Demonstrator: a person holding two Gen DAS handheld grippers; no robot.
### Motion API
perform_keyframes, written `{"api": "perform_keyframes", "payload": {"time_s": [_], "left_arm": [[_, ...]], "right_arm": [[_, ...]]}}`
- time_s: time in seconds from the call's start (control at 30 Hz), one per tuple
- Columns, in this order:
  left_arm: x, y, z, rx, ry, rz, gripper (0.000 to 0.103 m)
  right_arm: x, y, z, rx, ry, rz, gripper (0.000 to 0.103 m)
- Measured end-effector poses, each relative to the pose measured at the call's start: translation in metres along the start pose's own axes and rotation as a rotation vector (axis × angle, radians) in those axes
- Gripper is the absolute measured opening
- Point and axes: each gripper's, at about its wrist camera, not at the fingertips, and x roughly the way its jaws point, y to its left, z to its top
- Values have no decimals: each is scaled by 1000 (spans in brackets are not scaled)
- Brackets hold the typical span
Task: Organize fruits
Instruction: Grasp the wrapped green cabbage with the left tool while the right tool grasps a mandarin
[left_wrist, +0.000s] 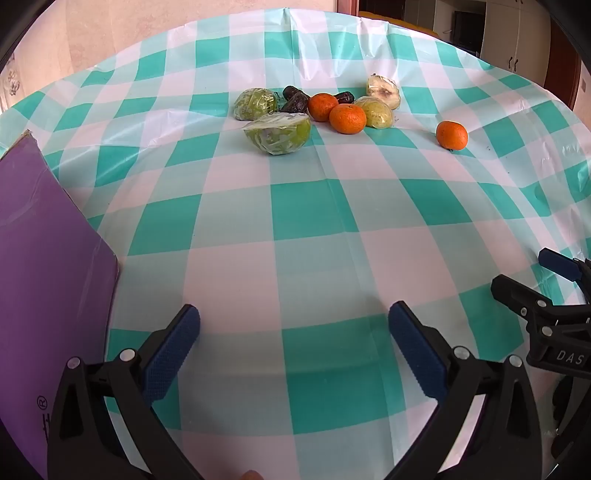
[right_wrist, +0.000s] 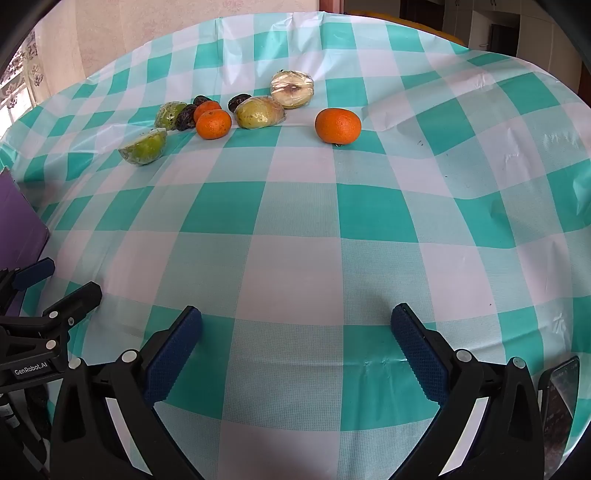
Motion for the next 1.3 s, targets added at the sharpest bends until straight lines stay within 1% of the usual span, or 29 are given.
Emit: {"api": "perform_keyframes", "payload": {"time_s": [0.37,0.57,0.73,0.87,0.93,1.0,1.07,1.13,1.2,1.27,1.3], "left_arm": [[1,0,0,-1,18,1,102],[1,-1,0,-1,23,2,102],[1,0,0,0,32,4,102],[1,-2,0,-7,32,8,102],[3,-2,4,-19,49,13,102],[7,-1,9,-25,62,16,102],[12,3,16,-41,51,39,102],[17,8,25,-78,51,30,102],[25,11,37,-108,44,29,102],[33,14,49,-140,38,28,102],[36,16,56,-154,27,25,102]], "right_arm": [[-3,-1,-2,-4,6,4,99],[1,-1,6,-33,42,21,99],[8,-3,15,-36,46,23,99],[25,-11,45,9,38,38,99],[34,-17,63,54,22,58,98],[43,-22,80,82,1,54,98],[52,-28,95,100,-11,52,97],[62,-34,111,120,-16,47,97],[72,-39,124,140,-25,44,91],[80,-43,133,166,-28,52,82],[82,-44,136,174,-33,51,81]]}}
